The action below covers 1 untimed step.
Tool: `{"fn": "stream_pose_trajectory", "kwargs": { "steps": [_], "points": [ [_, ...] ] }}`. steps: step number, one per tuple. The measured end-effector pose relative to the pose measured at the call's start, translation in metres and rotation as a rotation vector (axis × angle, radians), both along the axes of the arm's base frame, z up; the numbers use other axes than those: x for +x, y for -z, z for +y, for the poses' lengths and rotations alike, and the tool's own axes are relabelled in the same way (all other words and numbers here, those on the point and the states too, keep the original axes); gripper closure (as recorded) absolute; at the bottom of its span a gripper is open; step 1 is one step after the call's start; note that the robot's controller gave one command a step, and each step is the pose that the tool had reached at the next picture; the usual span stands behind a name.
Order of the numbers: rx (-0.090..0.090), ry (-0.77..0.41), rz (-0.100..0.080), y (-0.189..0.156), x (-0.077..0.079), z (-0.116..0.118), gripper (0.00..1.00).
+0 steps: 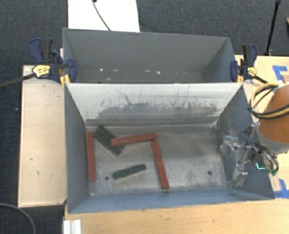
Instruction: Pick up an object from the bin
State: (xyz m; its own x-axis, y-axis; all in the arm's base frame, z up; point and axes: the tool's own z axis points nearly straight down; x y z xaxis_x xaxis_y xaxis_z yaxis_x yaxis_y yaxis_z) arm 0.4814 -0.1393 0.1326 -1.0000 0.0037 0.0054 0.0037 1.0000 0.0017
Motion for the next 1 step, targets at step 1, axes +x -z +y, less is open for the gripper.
{"fn": "stream_pose_trajectory", "kwargs": {
  "steps": [1],
  "points": [
    [0.002, -0.020, -0.017, -0.0752, 0.0398, 0.0890, 0.00]
  ]
}}
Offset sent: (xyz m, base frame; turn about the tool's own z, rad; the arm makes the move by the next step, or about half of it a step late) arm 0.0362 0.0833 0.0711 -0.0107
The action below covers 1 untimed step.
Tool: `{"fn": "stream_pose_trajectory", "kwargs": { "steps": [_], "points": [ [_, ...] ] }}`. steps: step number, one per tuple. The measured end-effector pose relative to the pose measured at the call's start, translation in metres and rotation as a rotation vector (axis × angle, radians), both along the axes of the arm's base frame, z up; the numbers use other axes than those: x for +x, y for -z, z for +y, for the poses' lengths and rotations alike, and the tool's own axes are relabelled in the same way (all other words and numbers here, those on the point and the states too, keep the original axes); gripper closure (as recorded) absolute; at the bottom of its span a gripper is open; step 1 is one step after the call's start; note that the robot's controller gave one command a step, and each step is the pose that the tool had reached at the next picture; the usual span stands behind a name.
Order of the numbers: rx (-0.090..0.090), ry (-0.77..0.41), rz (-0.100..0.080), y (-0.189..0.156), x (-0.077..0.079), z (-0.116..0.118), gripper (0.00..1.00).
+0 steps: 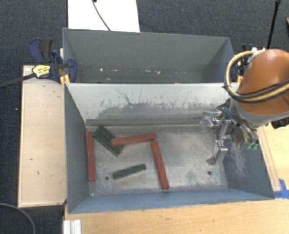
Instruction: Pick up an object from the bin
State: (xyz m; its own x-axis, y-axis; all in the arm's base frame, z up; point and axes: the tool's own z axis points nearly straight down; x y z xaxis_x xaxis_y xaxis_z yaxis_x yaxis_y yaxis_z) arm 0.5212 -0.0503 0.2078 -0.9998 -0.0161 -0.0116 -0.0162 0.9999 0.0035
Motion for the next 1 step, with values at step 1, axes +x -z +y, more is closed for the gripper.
{"fn": "stream_pose_trajectory", "kwargs": {
  "steps": [1],
  "points": [
    [-0.001, -0.120, 0.014, 0.0785, 0.0160, 0.0585, 0.00]
  ]
}}
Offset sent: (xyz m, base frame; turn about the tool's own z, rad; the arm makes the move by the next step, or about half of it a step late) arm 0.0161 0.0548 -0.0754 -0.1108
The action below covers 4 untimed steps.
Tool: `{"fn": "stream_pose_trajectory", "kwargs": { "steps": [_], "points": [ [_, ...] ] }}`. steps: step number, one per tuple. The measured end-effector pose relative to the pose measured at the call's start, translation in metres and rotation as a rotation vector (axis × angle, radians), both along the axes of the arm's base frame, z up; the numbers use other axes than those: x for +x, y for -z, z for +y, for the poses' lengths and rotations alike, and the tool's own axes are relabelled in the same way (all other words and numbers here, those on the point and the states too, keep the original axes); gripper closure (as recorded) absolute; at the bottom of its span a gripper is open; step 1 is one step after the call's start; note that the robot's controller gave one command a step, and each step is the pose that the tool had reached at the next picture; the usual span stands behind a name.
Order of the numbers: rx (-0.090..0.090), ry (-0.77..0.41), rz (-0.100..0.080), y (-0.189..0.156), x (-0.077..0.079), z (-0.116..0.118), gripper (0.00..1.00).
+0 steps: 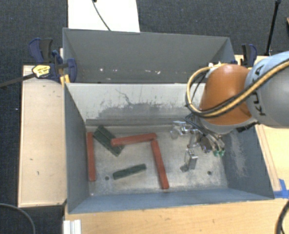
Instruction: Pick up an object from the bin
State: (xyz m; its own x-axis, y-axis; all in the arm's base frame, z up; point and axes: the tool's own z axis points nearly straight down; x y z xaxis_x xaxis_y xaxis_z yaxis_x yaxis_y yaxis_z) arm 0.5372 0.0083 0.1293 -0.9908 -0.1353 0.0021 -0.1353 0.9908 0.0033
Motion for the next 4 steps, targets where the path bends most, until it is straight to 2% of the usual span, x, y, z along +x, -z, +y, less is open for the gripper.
{"fn": "stream_pose_trajectory", "kwargs": {
  "steps": [1, 2, 3, 4],
  "points": [
    [0.000, -0.422, -0.007, 0.031, 0.031, 0.048, 0.00],
    [-0.003, -0.824, -0.016, 0.057, 0.046, 0.064, 0.00],
    [-0.002, -0.822, -0.014, 0.057, 0.046, 0.064, 1.00],
    [-0.001, -0.821, -0.011, 0.058, 0.045, 0.064, 0.00]
  ]
}}
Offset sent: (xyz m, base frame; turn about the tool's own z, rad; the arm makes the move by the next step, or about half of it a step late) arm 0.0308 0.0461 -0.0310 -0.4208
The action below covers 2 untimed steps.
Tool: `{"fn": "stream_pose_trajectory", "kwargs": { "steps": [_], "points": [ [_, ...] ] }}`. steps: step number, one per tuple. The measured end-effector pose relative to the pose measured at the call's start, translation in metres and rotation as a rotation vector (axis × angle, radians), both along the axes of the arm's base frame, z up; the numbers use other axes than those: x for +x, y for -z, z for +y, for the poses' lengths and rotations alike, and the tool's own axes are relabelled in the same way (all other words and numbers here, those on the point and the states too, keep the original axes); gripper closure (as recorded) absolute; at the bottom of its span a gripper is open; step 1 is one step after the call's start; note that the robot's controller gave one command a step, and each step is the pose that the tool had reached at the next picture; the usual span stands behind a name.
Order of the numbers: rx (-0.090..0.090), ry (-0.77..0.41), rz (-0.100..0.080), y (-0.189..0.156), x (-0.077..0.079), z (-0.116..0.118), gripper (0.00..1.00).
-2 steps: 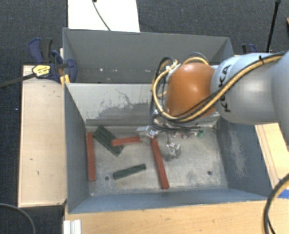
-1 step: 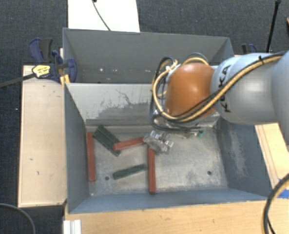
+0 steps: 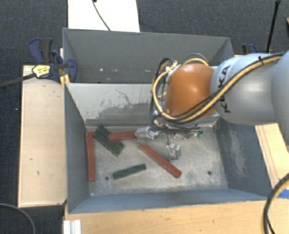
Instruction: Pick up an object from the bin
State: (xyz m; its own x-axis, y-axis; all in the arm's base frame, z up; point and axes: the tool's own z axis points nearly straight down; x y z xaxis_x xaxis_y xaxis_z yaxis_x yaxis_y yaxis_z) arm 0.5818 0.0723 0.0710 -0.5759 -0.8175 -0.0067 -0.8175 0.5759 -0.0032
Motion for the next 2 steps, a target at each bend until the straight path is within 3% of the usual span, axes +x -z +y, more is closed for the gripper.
{"fn": "stream_pose_trajectory", "kwargs": {
  "steps": [1, 2],
  "points": [
    [0.004, 0.081, 0.000, -0.048, -0.030, 0.061, 0.00],
    [-0.001, -0.098, 0.013, 0.002, -0.096, 0.101, 0.00]
  ]
}}
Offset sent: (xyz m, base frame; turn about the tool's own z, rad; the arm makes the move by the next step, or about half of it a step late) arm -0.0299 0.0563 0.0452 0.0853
